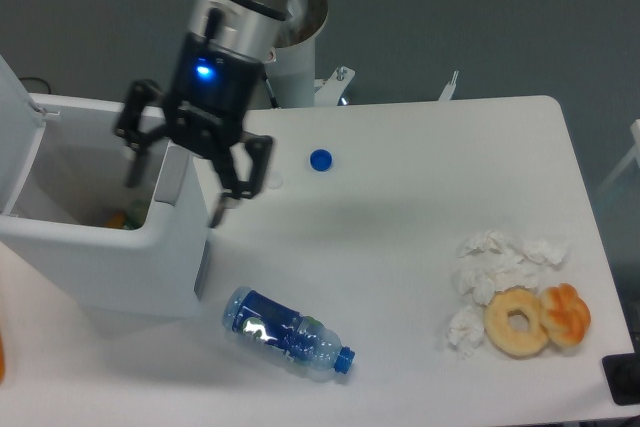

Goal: Place the plastic bottle in the trash can

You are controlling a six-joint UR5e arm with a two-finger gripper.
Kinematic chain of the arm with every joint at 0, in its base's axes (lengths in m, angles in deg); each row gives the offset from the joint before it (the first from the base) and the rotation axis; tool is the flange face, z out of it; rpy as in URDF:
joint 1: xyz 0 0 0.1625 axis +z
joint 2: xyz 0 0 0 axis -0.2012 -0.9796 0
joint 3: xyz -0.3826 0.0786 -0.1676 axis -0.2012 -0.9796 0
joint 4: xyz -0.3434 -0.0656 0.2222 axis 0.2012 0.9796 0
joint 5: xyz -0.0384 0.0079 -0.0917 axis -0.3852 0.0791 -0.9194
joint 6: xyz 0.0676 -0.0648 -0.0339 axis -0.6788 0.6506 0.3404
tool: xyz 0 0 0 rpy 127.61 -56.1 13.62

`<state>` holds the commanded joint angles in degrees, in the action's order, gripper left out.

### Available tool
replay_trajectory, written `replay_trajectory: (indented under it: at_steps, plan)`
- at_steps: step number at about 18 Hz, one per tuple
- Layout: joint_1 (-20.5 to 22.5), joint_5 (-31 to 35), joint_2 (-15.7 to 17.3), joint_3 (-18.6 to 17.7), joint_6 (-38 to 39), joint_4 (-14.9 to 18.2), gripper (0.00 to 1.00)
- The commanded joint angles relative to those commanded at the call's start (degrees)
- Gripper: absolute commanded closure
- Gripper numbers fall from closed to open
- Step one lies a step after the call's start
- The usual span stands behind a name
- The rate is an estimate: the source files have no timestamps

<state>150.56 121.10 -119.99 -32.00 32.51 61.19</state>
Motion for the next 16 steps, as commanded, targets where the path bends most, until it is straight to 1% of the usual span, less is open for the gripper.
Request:
replay_trajectory:
  at_steps: [3, 6, 10, 12, 16]
  plan:
    - [0.1, 6.2, -1.3, -0.3, -4.0, -0.1, 0.0]
    - [0.1, 10.3, -2.6, -0.5, -10.9, 0.0, 0.0]
    - [0.0, 18.4, -2.7, -1.1, -17.6, -0.1, 0.0]
    - [0.1, 19.8, -2.7, -1.5, -18.5, -0.2, 0.0]
    - [1.0, 20.0, -2.4, -2.4, -18.7, -0.2, 0.0]
